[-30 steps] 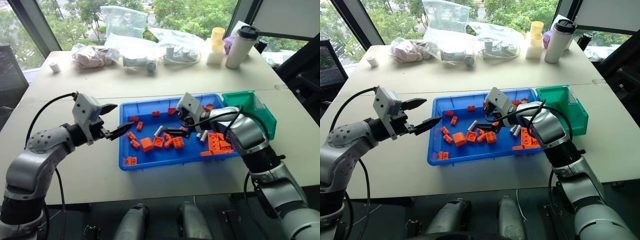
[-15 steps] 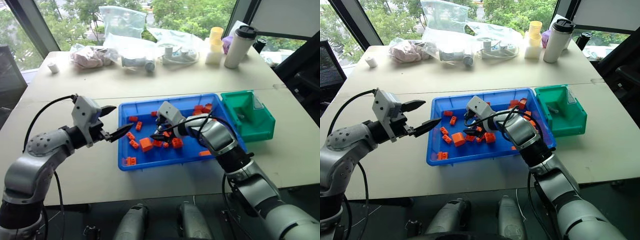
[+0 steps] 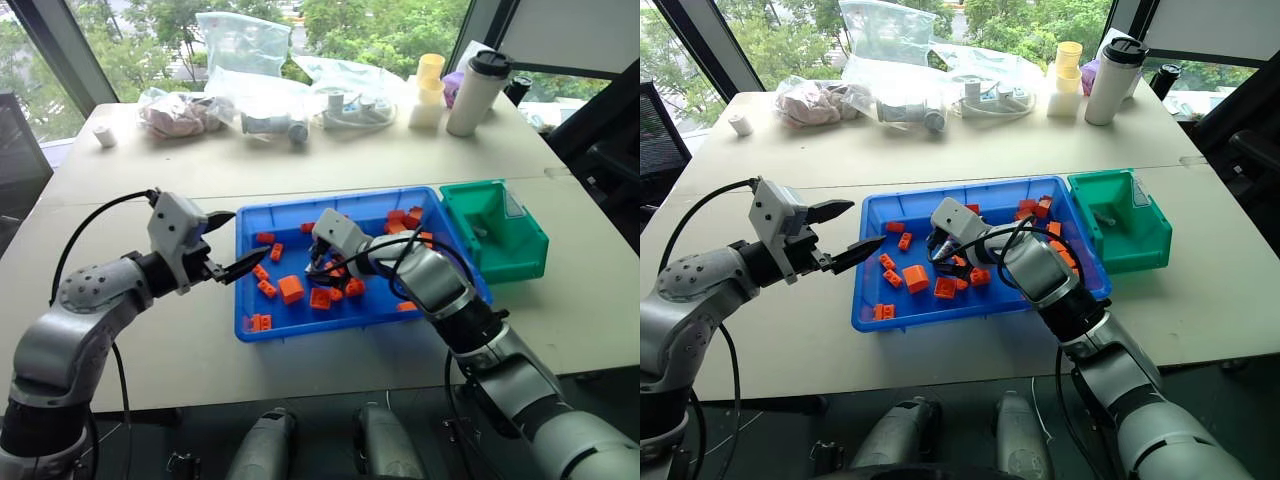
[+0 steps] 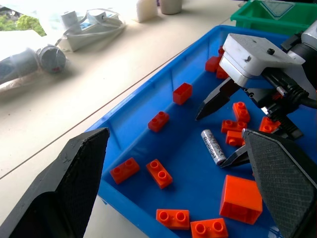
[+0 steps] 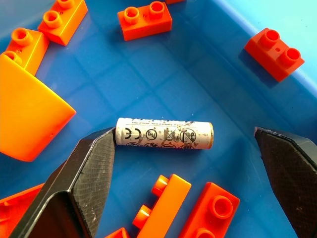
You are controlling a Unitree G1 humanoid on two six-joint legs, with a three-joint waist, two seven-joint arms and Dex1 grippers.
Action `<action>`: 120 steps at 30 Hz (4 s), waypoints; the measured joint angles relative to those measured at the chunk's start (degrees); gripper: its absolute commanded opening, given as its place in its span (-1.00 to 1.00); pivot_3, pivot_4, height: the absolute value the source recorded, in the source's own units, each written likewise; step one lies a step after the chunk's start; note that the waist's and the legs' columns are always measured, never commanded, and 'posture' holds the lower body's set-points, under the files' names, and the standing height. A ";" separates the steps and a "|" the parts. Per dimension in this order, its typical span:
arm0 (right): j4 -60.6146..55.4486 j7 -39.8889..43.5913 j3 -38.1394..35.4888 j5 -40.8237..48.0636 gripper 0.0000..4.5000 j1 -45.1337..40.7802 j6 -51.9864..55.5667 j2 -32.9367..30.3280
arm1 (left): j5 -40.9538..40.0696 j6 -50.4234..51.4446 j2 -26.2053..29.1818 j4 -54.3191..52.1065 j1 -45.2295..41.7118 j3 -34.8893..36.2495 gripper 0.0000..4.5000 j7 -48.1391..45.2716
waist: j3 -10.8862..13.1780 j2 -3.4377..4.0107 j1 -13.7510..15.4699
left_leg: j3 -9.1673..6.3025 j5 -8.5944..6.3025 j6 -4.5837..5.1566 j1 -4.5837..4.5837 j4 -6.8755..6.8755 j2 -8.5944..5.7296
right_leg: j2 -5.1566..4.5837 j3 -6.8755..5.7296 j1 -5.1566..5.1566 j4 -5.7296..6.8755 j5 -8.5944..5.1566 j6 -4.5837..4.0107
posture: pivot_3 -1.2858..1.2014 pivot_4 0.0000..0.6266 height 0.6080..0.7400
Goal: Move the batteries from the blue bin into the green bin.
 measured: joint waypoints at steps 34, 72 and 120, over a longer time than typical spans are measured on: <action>-5.64 6.51 -25.13 3.90 -0.01 8.74 2.55 -38.39 | 3.33 -2.88 -4.53 4.83 -3.98 -6.01 1.00 -2.14 | 0.07 0.07 -0.10 | 0.24 -0.04 0.09 0.00 -0.03 0.01 | -0.15 0.05 0.06 -0.10 0.00 0.01 | 0.03 -0.52 1.00; -2.59 18.54 -11.86 11.21 0.98 4.95 -3.44 -29.30 | 3.31 -2.71 -3.90 4.52 -7.04 -7.53 1.00 -5.34 | 0.17 0.13 1.08 | 0.13 -0.04 0.08 0.00 0.05 0.02 | -0.03 0.03 0.10 -0.10 0.00 0.01 | 0.03 -0.52 1.00; 12.18 5.84 -27.32 4.83 -0.03 -6.02 -1.28 -36.94 | 3.55 -0.44 -5.22 0.90 -4.47 -8.57 1.00 -2.21 | 0.15 0.10 1.60 | 0.15 -0.04 0.07 -0.04 0.04 -0.02 | -0.08 -0.01 0.16 -0.25 0.00 0.00 | 0.03 -0.52 1.00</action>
